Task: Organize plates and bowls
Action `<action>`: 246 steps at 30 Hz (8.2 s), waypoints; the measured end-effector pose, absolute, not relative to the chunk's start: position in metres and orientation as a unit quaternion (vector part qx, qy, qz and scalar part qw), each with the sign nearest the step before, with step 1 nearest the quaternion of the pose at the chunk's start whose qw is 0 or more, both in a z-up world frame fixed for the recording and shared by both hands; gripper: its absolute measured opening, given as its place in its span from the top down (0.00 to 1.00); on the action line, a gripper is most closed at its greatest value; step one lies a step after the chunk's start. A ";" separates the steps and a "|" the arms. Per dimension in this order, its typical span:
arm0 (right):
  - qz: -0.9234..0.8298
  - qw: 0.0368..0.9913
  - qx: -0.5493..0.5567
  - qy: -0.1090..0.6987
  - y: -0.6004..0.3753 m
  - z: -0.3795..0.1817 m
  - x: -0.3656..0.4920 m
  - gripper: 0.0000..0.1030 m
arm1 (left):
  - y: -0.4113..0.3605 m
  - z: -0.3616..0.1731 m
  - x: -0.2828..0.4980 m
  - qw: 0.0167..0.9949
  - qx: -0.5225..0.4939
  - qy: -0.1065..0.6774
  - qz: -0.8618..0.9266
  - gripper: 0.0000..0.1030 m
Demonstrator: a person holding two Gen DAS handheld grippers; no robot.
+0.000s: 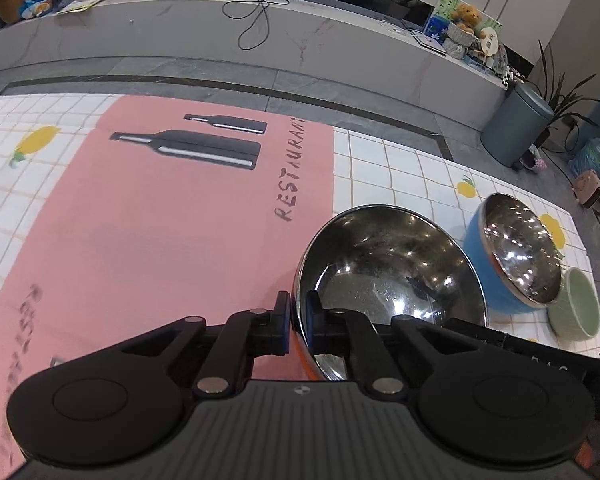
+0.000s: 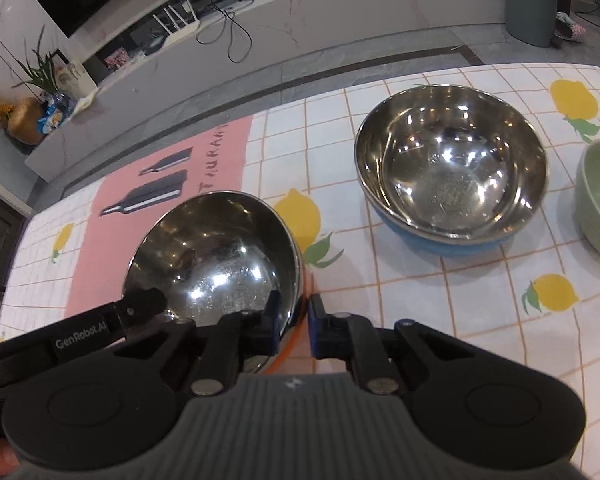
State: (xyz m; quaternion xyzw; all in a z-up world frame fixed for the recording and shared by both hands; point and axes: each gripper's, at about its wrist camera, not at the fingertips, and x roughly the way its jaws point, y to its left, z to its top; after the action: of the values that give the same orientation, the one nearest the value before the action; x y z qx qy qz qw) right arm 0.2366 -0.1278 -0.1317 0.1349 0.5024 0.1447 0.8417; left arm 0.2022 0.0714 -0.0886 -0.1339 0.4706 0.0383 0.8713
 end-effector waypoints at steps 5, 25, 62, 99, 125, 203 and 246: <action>0.149 0.837 0.141 0.508 -0.140 -0.116 0.208 0.91 | 0.058 -0.068 0.172 0.867 -0.145 0.473 0.060 0.93; 0.098 0.851 0.147 0.495 -0.297 -0.082 0.064 0.92 | -0.076 -0.066 0.065 0.835 -0.153 0.526 -0.052 0.89; 0.039 0.828 0.165 0.535 -0.344 -0.136 0.056 0.79 | -0.111 -0.103 0.066 0.822 -0.133 0.547 -0.080 0.85; 0.070 0.855 0.166 0.486 -0.287 -0.087 0.246 0.55 | -0.053 -0.066 0.267 0.879 -0.126 0.457 -0.057 0.69; 0.040 0.828 0.194 0.524 -0.273 -0.133 0.313 0.92 | -0.068 -0.097 0.310 0.850 -0.085 0.516 -0.054 0.91; 0.115 0.763 0.016 0.636 -0.324 -0.095 0.094 0.93 | -0.152 -0.069 0.095 0.752 0.019 0.648 -0.121 0.84; 0.072 0.795 0.046 0.601 -0.354 -0.092 0.180 0.51 | -0.159 -0.039 0.201 0.835 0.018 0.518 -0.188 0.50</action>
State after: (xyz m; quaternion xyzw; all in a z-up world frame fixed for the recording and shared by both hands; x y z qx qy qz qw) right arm 0.1800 -0.3538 -0.0917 0.0456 0.6007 0.0720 0.7950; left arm 0.2011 -0.1593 -0.0391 0.0179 0.5177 -0.1876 0.8346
